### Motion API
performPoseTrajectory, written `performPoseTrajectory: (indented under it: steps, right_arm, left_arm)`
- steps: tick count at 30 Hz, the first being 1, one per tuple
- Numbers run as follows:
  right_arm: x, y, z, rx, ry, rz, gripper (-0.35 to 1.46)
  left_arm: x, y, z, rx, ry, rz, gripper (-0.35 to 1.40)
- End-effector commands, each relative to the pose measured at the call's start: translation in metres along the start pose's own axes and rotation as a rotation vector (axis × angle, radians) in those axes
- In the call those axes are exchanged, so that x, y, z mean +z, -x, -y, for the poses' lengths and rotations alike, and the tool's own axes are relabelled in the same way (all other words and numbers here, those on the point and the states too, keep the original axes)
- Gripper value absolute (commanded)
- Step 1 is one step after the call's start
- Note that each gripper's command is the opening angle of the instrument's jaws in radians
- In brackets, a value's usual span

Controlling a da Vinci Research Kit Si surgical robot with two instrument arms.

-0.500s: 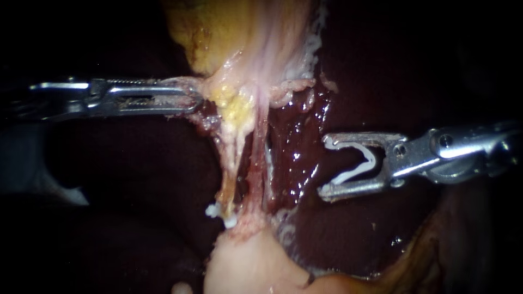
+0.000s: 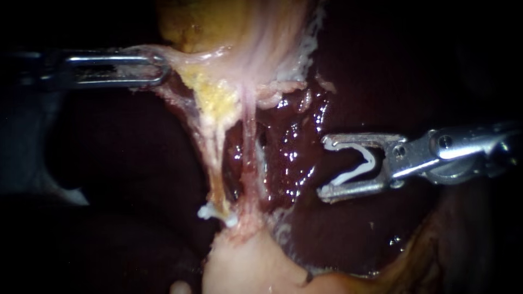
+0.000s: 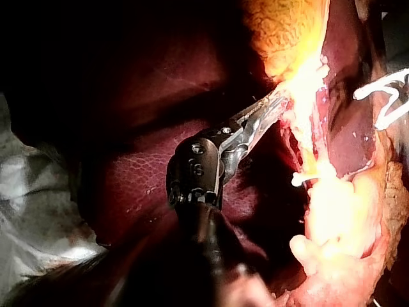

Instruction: Clipping second clip left tube

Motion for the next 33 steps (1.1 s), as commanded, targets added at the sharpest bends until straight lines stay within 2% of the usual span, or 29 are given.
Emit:
performPoseTrajectory:
  steps: [1, 6, 13, 18, 24, 33]
  right_arm:
    - [0.0002, -0.0001, 0.0001, -0.001, -0.006, -0.002, 0.5]
    - [0.0018, -0.0007, 0.0012, 0.013, -0.036, -0.007, 0.5]
    - [0.0069, -0.0026, 0.0039, 0.081, -0.091, -0.049, 0.5]
    - [0.0106, -0.0028, 0.0048, 0.113, -0.115, -0.06, 0.5]
    - [0.0143, -0.0018, 0.0044, 0.121, -0.124, -0.06, 0.5]
    - [0.016, 0.0, 0.0019, 0.133, -0.121, -0.059, 0.5]
  left_arm:
    - [-0.0003, 0.0, -0.0001, 0.0, 0.002, -0.002, -0.35]
    - [-0.0009, 0.0001, -0.0001, 0.001, -0.001, -0.003, -0.35]
    - [-0.0009, 0.0001, -0.0003, 0.0, -0.002, -0.004, -0.35]
    - [-0.0009, 0.0002, -0.0006, 0.0, -0.004, -0.005, -0.35]
    - [-0.0008, 0.0002, -0.0007, -0.001, -0.005, -0.005, -0.35]
    - [-0.0008, 0.0003, -0.0007, -0.001, -0.006, -0.006, -0.35]
